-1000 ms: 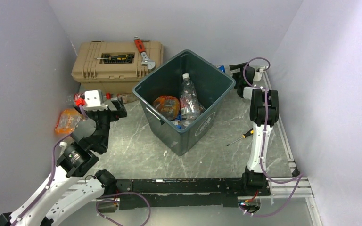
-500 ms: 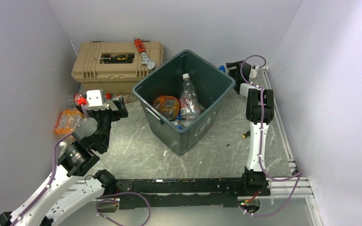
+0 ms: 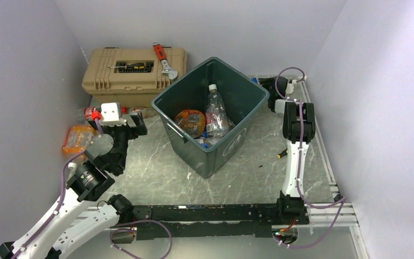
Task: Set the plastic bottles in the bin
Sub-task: Pick up the plastic bottle from the corner of the board.
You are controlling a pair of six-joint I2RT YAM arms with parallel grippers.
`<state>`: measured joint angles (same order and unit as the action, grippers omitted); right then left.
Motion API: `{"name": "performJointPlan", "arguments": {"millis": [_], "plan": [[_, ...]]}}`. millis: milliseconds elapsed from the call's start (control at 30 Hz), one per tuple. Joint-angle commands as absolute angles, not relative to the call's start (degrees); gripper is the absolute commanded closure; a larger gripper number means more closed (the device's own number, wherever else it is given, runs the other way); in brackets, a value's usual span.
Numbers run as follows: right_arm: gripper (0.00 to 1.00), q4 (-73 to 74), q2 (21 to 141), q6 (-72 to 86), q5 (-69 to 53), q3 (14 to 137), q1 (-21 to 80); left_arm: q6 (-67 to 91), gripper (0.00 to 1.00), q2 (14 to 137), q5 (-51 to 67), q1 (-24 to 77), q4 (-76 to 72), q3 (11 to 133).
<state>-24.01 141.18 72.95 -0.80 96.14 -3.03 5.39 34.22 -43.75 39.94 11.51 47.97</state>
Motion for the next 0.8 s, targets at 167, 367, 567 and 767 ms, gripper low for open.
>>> {"name": "performJointPlan", "arguments": {"millis": [167, 367, 567, 767], "plan": [[0.62, -27.9, 120.9, 72.2, -0.2, 77.1, -5.3, 5.6, 0.06, 32.7, -44.1, 40.2, 10.0, 48.2], [0.65, -25.8, 102.8, 67.7, 2.8, 67.9, -7.2, 6.3, 0.07, 30.7, -43.7, 40.3, 9.5, 47.5], [0.67, -18.5, 83.7, 59.0, 8.2, 64.7, -8.0, 7.6, 0.08, 29.5, -42.6, 40.4, 9.6, 47.2], [0.68, -14.0, 68.4, 54.0, 10.8, 63.5, -9.3, 8.2, 0.08, 29.2, -42.4, 40.6, 9.4, 46.9]]}}
